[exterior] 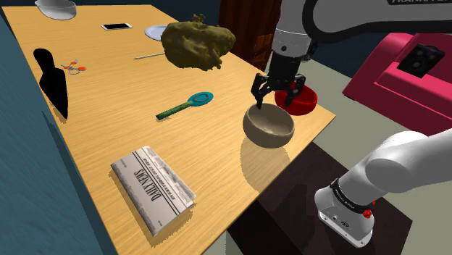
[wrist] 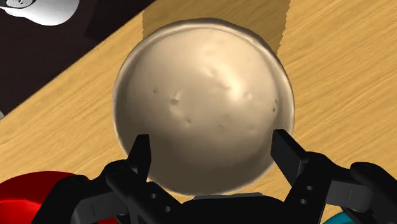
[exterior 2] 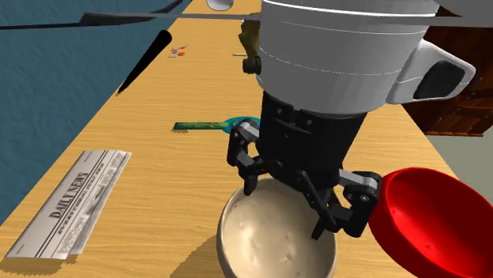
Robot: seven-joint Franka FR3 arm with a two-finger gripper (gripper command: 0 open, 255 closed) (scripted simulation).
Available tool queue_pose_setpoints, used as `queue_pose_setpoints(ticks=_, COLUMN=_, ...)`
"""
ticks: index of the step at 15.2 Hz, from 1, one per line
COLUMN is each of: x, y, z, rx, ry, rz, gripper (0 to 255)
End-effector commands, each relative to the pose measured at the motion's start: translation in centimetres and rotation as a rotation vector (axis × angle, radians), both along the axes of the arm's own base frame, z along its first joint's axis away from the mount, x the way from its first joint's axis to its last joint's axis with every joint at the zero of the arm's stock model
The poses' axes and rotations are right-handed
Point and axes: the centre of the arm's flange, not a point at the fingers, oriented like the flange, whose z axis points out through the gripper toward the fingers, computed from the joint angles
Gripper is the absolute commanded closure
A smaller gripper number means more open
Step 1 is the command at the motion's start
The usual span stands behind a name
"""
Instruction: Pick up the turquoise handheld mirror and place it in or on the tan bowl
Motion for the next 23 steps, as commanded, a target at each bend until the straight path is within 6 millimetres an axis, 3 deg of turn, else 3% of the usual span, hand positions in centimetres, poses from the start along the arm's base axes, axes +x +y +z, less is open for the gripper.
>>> queue_pose_setpoints(ticks=1, x=1.5, y=2.1, z=-0.6, rx=-0.018, ry=-0.012, rz=-0.066, gripper=0)
queue_pose_setpoints(ticks=13, x=12.9, y=12.2, z=-4.6, rx=-0.131, ry=-0.080, rz=-0.432, gripper=0)
queue_pose_setpoints(ticks=22, x=23.5, y=16.3, z=-7.7, rx=-0.216, ry=-0.130, rz=-0.706, gripper=0)
queue_pose_setpoints(ticks=23, x=23.7, y=16.4, z=-7.7, rx=-0.217, ry=-0.131, rz=-0.712, gripper=0)
